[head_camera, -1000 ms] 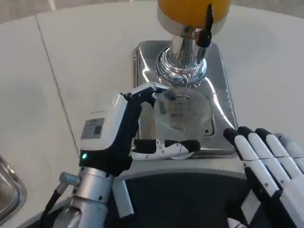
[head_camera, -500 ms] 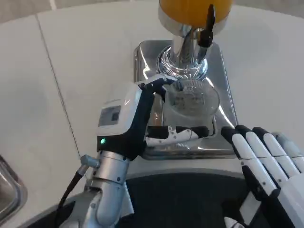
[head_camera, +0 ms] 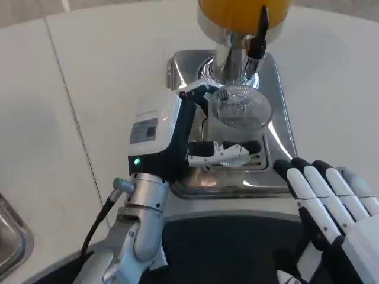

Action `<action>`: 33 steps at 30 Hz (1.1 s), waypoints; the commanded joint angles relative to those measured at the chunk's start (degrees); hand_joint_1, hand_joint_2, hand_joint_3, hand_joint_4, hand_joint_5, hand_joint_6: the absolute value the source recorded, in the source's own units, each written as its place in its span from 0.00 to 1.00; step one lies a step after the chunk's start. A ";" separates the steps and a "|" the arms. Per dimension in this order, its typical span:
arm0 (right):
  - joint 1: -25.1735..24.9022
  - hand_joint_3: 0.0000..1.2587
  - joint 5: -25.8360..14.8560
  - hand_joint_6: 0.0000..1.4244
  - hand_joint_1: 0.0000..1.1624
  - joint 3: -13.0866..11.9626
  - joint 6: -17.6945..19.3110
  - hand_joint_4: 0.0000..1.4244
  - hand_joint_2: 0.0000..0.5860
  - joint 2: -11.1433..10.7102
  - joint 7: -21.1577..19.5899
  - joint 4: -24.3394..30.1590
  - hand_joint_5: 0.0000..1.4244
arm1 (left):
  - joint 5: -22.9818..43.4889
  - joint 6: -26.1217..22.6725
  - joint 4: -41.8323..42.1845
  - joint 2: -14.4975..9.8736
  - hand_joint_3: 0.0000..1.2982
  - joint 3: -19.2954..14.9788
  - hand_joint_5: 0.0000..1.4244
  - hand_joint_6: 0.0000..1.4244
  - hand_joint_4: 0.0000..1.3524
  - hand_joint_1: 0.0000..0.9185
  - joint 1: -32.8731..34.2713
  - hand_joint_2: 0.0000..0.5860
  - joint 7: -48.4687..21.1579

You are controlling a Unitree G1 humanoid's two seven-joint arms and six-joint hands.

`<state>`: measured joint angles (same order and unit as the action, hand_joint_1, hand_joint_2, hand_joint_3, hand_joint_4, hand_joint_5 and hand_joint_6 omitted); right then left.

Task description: Grasp the cup under the faucet to collect the drink, then remove the cup.

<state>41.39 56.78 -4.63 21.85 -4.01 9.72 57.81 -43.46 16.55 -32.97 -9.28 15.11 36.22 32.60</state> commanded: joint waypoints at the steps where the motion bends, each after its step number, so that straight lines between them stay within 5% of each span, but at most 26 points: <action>1: 0.17 0.00 -0.19 0.00 0.16 -0.28 -0.70 0.00 1.00 -0.14 0.30 0.25 0.00 | 0.00 0.28 -2.25 0.03 0.85 1.03 0.95 1.00 0.76 0.85 2.45 0.00 2.86; 18: -0.64 0.00 -0.33 0.00 0.16 -0.15 -2.17 0.00 1.00 -0.35 1.50 0.69 0.00 | 0.59 -2.00 -6.47 0.38 0.78 2.84 0.88 1.00 0.74 0.84 2.01 0.00 7.92; 22: -0.94 0.00 -0.43 0.00 0.15 -0.13 -2.55 0.00 1.00 -0.46 1.61 0.55 0.00 | 1.25 -0.74 -6.67 -0.30 0.61 3.02 0.76 0.94 0.64 0.72 1.85 0.00 7.40; 26: -1.83 0.00 -0.30 0.00 0.15 0.46 -3.10 0.00 1.00 -0.50 2.23 0.31 0.00 | 1.83 0.86 -6.52 -0.87 0.43 3.25 0.70 0.85 0.46 0.44 1.67 0.01 6.59; 33: -2.21 0.00 -0.62 0.00 0.15 0.39 -3.97 0.00 1.00 -0.58 2.76 0.50 0.00 | 1.87 1.29 -5.97 -1.21 0.31 4.14 0.62 0.73 0.31 0.35 1.21 0.05 6.90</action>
<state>38.74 56.76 -3.84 18.43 -4.51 12.23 57.88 -41.76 17.09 -39.34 -10.63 18.77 37.97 39.35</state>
